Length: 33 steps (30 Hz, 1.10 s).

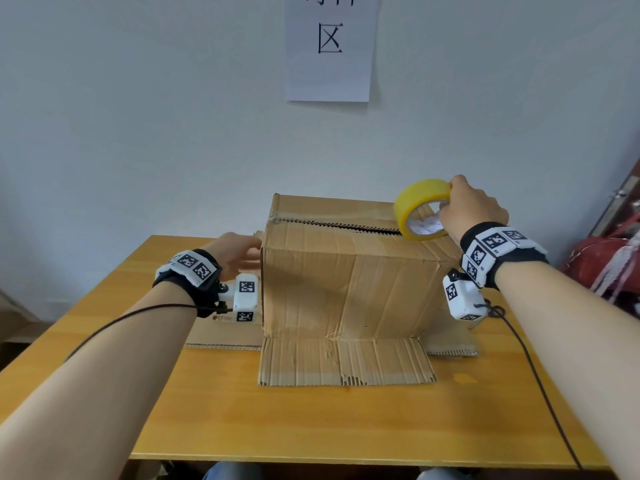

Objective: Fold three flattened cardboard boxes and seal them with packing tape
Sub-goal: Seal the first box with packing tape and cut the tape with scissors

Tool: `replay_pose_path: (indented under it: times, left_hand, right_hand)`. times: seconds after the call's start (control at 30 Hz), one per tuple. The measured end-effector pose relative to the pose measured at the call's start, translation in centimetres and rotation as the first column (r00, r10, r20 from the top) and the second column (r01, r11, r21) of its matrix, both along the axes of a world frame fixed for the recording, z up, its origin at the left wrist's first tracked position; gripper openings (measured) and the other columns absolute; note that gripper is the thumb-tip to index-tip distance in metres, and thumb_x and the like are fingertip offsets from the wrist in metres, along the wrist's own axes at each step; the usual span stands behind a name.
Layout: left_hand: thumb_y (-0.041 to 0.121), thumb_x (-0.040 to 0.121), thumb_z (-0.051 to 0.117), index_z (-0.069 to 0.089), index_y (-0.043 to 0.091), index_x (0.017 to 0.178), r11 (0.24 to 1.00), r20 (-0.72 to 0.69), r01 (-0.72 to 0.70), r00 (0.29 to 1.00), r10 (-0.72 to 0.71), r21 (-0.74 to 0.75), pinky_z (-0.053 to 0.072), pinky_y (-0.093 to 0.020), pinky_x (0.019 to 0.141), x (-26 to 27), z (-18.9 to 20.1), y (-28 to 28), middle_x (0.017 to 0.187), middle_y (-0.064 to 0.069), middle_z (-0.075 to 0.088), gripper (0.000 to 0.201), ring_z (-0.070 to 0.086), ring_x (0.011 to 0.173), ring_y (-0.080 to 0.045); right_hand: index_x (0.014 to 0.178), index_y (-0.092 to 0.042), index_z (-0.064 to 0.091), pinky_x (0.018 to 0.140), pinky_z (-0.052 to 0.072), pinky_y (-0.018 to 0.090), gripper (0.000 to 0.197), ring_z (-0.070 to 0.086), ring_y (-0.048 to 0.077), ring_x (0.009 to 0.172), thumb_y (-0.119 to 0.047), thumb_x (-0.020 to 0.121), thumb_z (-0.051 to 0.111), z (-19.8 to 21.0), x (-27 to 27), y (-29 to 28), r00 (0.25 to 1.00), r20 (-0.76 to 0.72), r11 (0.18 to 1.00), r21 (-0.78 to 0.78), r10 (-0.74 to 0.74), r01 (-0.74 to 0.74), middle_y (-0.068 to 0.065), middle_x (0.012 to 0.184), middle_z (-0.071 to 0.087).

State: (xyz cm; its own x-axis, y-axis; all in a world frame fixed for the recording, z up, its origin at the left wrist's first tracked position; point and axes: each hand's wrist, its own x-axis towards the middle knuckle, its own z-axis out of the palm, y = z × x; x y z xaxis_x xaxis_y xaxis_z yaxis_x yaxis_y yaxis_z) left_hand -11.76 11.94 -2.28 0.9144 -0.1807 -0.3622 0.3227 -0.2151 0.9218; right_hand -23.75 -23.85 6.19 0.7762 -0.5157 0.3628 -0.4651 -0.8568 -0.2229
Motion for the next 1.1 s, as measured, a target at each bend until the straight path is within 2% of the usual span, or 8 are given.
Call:
replay_pose_path:
  times: [0.07, 0.17, 0.27, 0.4, 0.57, 0.77, 0.93, 1.1]
  left_hand:
    - [0.023, 0.088, 0.073, 0.058, 0.012, 0.134, 0.999, -0.069, 0.032, 0.997, -0.032, 0.004, 0.061, -0.042, 0.077, -0.2, -0.4, 0.2, 0.134, -0.014, 0.057, 0.050, 0.067, 0.107, -0.030]
    - [0.019, 0.088, 0.074, 0.062, 0.010, 0.124, 0.998, -0.092, 0.012, 0.996, -0.018, -0.063, 0.060, -0.040, 0.062, -0.2, -0.2, 1.0, 0.121, -0.010, 0.061, 0.040, 0.066, 0.084, -0.026]
    - [0.012, 0.095, 0.063, 0.066, 0.013, 0.112, 0.977, -0.023, -0.085, 0.996, 0.082, -0.198, 0.057, -0.044, 0.075, -0.2, 1.3, 0.8, 0.105, -0.006, 0.060, 0.017, 0.059, 0.085, -0.023]
    - [-0.004, 0.092, 0.047, 0.067, 0.016, 0.105, 0.969, 0.122, -0.131, 0.980, 0.158, -0.207, 0.053, -0.042, 0.089, -0.2, 3.5, -0.1, 0.112, 0.001, 0.065, 0.031, 0.060, 0.098, -0.022]
    - [0.030, 0.100, 0.055, 0.070, 0.013, 0.111, 0.996, 0.042, 0.059, 0.998, -0.057, -0.060, 0.045, -0.049, 0.100, -0.5, 3.1, -0.5, 0.103, -0.002, 0.072, 0.026, 0.061, 0.096, -0.019]
    - [0.055, 0.102, 0.042, 0.061, 0.005, 0.111, 0.986, -0.070, 0.155, 0.986, -0.151, 0.057, 0.053, -0.035, 0.062, -2.1, 4.1, -0.8, 0.097, -0.008, 0.062, 0.054, 0.058, 0.081, -0.025]
    - [0.061, 0.101, 0.036, 0.058, 0.000, 0.114, 0.983, -0.107, 0.139, 0.986, -0.126, 0.122, 0.048, -0.035, 0.061, -2.4, 3.4, -0.8, 0.104, -0.013, 0.060, 0.067, 0.057, 0.084, -0.026]
    - [0.034, 0.103, 0.050, 0.060, 0.015, 0.092, 0.951, -0.006, -0.170, 0.985, 0.175, -0.260, 0.049, -0.041, 0.066, -1.5, 3.4, -0.5, 0.094, -0.002, 0.057, 0.024, 0.056, 0.084, -0.022]
  right_hand:
    - [0.121, -0.009, 0.044, 0.072, 0.036, 0.039, 0.022, 0.053, 0.034, 0.089, -0.017, 0.101, 0.048, 0.0, -0.1, -0.2, 1.000, 0.001, 1.000, -0.003, -0.003, 0.003, 0.020, 0.110, 0.062]
    - [0.118, -0.009, 0.044, 0.072, 0.036, 0.039, 0.020, 0.054, 0.036, 0.090, -0.018, 0.100, 0.048, -0.1, -0.1, -0.5, 1.000, 0.009, 1.000, 0.001, -0.004, 0.004, 0.021, 0.108, 0.062]
    - [0.118, -0.009, 0.044, 0.071, 0.036, 0.039, 0.020, 0.048, 0.032, 0.084, -0.018, 0.100, 0.048, -0.3, 0.1, -0.5, 1.000, 0.018, 1.000, -0.003, -0.003, 0.003, 0.020, 0.107, 0.062]
    - [0.120, -0.010, 0.045, 0.071, 0.037, 0.039, 0.022, 0.048, 0.032, 0.083, -0.018, 0.099, 0.049, -0.4, 0.2, -0.6, 1.000, 0.029, 1.000, -0.008, -0.002, 0.002, 0.020, 0.105, 0.062]
    - [0.120, -0.010, 0.046, 0.071, 0.037, 0.039, 0.023, 0.048, 0.032, 0.083, -0.019, 0.100, 0.048, -0.8, 0.1, -1.0, 0.999, 0.042, 1.000, 0.002, -0.003, 0.003, 0.020, 0.106, 0.062]
    - [0.123, -0.009, 0.046, 0.072, 0.038, 0.039, 0.026, 0.058, 0.039, 0.095, -0.017, 0.099, 0.049, -0.8, 0.1, -0.8, 0.999, 0.044, 1.000, 0.007, 0.008, -0.008, 0.021, 0.107, 0.062]
    - [0.121, -0.009, 0.045, 0.073, 0.038, 0.039, 0.024, 0.058, 0.039, 0.096, -0.017, 0.099, 0.049, -0.8, -0.1, -1.0, 0.999, 0.042, 1.000, 0.013, 0.004, -0.004, 0.021, 0.109, 0.062]
    - [0.122, -0.010, 0.045, 0.074, 0.038, 0.039, 0.025, 0.059, 0.041, 0.101, -0.017, 0.098, 0.049, -0.8, 0.0, -1.0, 0.999, 0.040, 1.000, 0.016, 0.003, -0.003, 0.021, 0.110, 0.062]
